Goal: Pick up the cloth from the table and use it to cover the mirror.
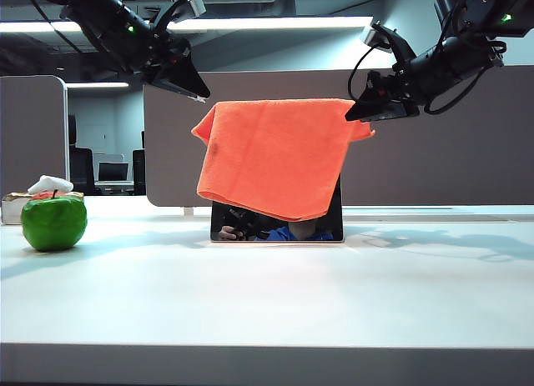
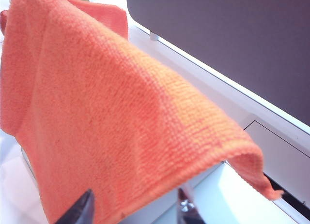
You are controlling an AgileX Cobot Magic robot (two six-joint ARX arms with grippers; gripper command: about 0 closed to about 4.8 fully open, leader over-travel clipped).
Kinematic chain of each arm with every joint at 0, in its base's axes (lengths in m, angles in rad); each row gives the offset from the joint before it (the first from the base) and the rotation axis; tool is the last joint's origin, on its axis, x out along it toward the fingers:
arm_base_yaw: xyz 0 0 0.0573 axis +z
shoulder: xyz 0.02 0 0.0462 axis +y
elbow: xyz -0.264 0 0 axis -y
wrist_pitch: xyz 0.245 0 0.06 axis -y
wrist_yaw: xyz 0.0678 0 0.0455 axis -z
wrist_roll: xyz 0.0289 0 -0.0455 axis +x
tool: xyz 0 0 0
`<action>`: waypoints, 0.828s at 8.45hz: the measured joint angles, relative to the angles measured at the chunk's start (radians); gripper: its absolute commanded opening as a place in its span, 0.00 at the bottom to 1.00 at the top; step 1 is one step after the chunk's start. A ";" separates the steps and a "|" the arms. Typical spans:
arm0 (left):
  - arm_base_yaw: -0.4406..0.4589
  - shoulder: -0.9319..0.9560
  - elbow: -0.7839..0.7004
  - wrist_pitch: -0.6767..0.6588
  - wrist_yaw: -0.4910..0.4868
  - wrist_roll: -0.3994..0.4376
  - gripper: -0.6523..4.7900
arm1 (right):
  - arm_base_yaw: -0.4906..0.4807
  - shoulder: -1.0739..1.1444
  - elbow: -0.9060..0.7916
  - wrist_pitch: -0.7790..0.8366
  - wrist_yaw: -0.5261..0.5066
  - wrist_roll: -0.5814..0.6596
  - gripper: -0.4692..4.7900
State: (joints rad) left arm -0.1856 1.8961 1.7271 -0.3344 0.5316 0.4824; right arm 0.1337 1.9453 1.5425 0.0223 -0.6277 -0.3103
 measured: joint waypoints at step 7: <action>0.000 0.000 0.000 -0.031 0.007 -0.004 0.41 | 0.007 0.027 0.000 -0.032 -0.077 0.005 0.21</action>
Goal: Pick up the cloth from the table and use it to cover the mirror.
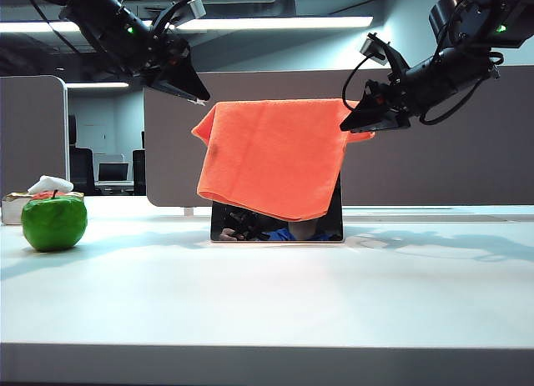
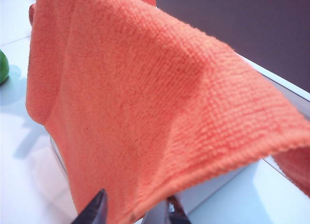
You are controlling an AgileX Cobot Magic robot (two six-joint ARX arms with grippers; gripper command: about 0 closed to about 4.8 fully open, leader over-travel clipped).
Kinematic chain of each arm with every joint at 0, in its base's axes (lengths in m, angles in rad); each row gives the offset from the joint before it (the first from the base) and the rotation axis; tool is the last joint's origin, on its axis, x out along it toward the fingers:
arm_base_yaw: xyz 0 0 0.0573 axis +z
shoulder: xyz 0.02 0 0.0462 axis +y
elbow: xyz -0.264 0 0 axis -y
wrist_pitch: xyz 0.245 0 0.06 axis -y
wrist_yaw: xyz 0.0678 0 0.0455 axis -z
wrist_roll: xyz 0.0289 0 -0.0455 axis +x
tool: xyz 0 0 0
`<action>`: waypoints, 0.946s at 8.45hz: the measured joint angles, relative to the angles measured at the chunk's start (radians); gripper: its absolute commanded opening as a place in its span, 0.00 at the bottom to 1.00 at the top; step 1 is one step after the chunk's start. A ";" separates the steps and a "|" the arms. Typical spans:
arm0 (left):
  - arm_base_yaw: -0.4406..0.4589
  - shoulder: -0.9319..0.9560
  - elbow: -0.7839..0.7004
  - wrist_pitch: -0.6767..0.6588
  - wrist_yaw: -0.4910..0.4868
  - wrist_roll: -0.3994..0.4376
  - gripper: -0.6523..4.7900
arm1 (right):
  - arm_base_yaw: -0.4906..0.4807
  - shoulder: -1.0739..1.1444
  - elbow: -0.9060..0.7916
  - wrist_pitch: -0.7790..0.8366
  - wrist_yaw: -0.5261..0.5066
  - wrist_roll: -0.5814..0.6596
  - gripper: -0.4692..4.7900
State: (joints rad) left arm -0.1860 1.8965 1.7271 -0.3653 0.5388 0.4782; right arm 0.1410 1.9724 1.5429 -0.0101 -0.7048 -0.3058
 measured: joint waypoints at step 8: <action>0.000 0.000 0.000 -0.018 0.000 0.000 0.40 | 0.006 0.000 0.000 0.002 0.156 0.001 0.09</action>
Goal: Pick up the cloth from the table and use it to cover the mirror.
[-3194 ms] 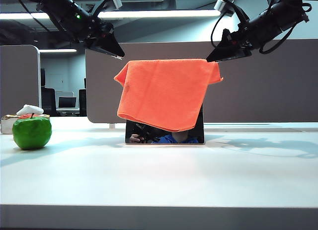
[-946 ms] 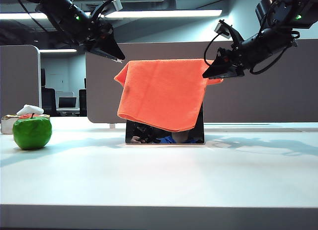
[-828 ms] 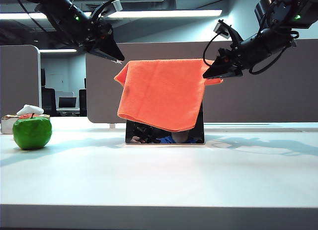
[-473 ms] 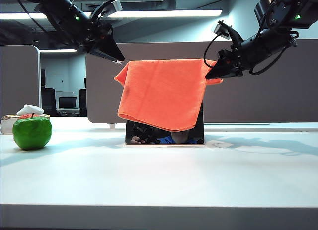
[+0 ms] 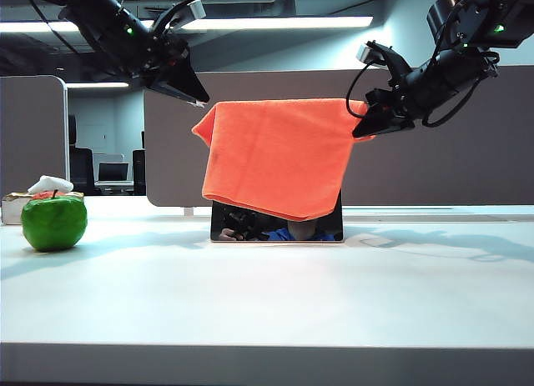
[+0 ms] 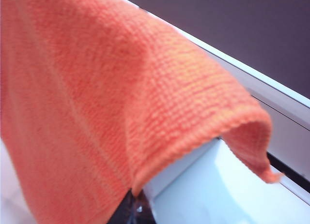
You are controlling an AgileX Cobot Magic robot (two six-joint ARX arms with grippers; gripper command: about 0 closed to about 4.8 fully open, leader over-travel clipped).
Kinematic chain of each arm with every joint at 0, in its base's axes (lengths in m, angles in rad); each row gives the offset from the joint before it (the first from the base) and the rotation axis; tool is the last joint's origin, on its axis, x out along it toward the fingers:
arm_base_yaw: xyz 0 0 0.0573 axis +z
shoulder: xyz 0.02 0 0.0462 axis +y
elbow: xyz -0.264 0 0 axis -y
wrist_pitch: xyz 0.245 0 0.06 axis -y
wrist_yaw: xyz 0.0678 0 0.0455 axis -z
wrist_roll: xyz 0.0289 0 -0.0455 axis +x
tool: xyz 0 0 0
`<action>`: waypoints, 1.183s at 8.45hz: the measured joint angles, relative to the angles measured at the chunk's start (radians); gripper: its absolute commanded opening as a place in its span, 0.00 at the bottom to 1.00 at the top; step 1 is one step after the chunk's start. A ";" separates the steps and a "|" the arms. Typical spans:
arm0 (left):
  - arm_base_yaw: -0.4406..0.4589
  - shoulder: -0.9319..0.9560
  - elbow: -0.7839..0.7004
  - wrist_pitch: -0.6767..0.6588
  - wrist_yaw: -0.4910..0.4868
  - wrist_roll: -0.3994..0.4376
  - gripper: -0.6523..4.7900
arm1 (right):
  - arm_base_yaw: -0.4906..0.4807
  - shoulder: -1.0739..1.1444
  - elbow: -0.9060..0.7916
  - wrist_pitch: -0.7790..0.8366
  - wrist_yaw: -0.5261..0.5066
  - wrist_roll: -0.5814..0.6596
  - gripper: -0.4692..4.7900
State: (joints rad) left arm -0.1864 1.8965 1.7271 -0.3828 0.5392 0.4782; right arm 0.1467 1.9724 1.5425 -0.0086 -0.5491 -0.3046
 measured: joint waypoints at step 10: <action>0.000 0.000 0.000 -0.066 0.037 0.000 0.42 | 0.000 0.002 0.000 0.134 0.213 0.047 0.09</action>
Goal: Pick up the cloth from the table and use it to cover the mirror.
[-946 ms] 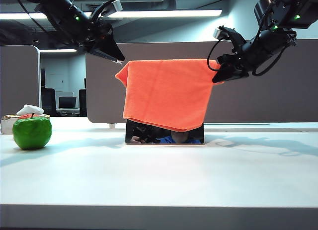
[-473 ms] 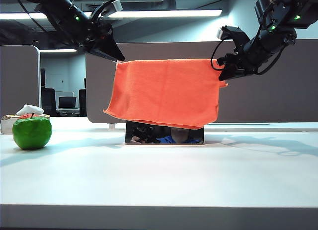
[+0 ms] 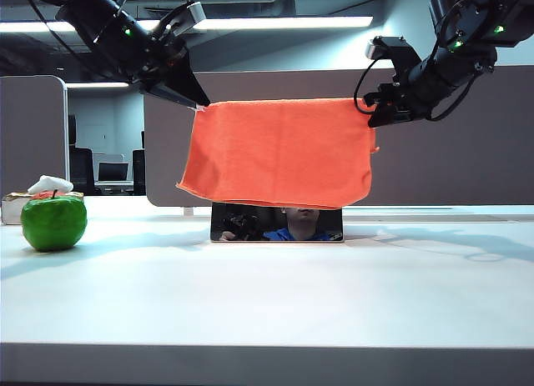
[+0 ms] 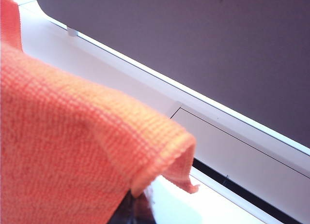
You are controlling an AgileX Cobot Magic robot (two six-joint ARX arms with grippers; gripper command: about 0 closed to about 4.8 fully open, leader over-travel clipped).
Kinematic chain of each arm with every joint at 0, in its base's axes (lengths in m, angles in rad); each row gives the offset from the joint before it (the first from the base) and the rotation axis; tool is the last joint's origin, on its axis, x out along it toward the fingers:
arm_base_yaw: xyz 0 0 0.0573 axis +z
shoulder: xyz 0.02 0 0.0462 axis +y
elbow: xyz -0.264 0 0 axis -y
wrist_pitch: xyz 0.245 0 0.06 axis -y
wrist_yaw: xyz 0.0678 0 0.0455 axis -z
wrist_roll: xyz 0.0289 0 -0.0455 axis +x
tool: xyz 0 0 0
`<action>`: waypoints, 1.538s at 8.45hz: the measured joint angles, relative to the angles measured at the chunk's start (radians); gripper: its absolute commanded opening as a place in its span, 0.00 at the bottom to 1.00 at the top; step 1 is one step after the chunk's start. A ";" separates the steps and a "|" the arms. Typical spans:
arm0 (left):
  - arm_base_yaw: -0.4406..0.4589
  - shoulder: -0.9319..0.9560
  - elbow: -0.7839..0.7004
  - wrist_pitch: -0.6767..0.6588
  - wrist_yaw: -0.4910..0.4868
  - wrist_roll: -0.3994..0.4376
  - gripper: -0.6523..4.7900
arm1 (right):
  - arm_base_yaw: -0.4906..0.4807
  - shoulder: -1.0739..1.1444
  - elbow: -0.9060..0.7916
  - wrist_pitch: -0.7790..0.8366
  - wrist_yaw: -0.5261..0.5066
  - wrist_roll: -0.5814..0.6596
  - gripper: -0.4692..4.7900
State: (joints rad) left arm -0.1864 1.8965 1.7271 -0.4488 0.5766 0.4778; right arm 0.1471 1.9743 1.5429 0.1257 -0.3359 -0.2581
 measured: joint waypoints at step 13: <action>0.049 0.126 0.001 0.142 0.003 0.045 0.51 | 0.000 0.000 0.000 -0.037 -0.005 0.000 0.09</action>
State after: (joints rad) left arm -0.1371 2.0224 1.7279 -0.3065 0.5797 0.5228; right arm 0.1471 1.9743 1.5425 0.0891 -0.3405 -0.2581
